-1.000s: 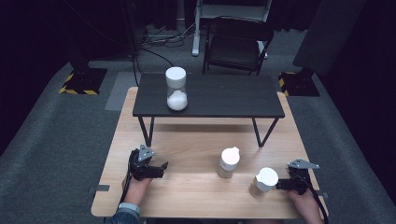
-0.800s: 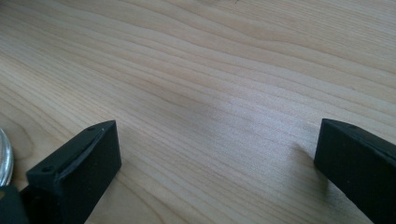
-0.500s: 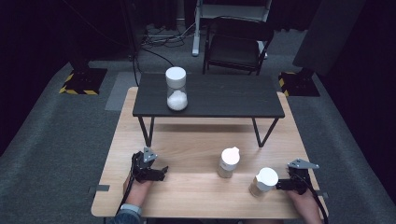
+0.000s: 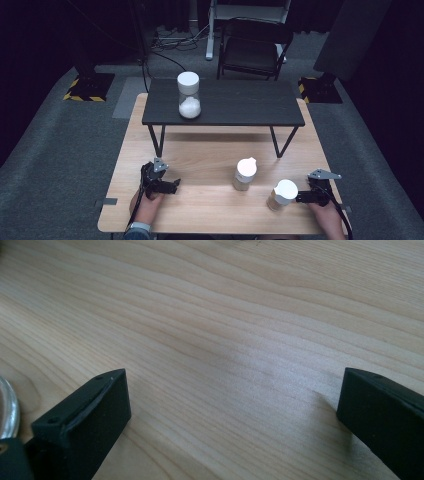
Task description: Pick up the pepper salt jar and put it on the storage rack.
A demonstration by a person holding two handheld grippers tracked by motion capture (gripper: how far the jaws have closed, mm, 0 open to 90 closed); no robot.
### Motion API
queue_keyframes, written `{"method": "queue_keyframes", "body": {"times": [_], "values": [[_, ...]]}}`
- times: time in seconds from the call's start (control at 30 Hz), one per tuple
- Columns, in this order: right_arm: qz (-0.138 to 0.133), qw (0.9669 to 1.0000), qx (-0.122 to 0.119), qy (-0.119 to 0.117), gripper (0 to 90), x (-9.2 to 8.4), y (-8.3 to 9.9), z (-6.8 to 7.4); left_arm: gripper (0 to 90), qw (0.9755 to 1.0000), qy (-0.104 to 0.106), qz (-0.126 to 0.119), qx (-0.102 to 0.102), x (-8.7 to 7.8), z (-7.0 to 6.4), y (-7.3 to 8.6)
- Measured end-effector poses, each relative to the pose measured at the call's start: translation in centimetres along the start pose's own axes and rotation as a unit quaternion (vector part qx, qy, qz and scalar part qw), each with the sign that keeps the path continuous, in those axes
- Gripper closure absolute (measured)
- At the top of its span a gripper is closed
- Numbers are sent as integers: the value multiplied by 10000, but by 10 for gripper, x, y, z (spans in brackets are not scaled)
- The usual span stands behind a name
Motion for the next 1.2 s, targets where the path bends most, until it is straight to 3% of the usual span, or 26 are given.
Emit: {"method": "queue_keyframes", "body": {"times": [0.17, 0.53, 0.77, 0.9, 1.2], "values": [[-115, 9999, 98, -46, 12, -3, -4, -3, 12, 10000, -48, 23, -45, 0, -2, -1], [-712, 9974, 88, -76, 13, -32, -14, 2, 11, 10000, -47, 25, -43, 0, -2, -1], [-1070, 9942, 79, -76, 12, -50, -16, 6, 11, 10000, -55, 25, -52, 0, -2, -1], [-1205, 9924, 138, -207, 7, -60, -20, 7, 11, 10000, -54, 24, -53, 0, -2, -1], [-1485, 9887, -24, -182, 6, -78, -28, 34, 12, 10000, -64, 19, -61, 0, -3, -1]]}}
Point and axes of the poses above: each handheld gripper's, and its own axes: x roughly forward along the jaws, y roughly out of its underside, z roughly to its left, the point moved 1 cm from there along x, roughly forward along the jaws, and after that the axes turned 4 degrees about x, right-handed, at the moved point
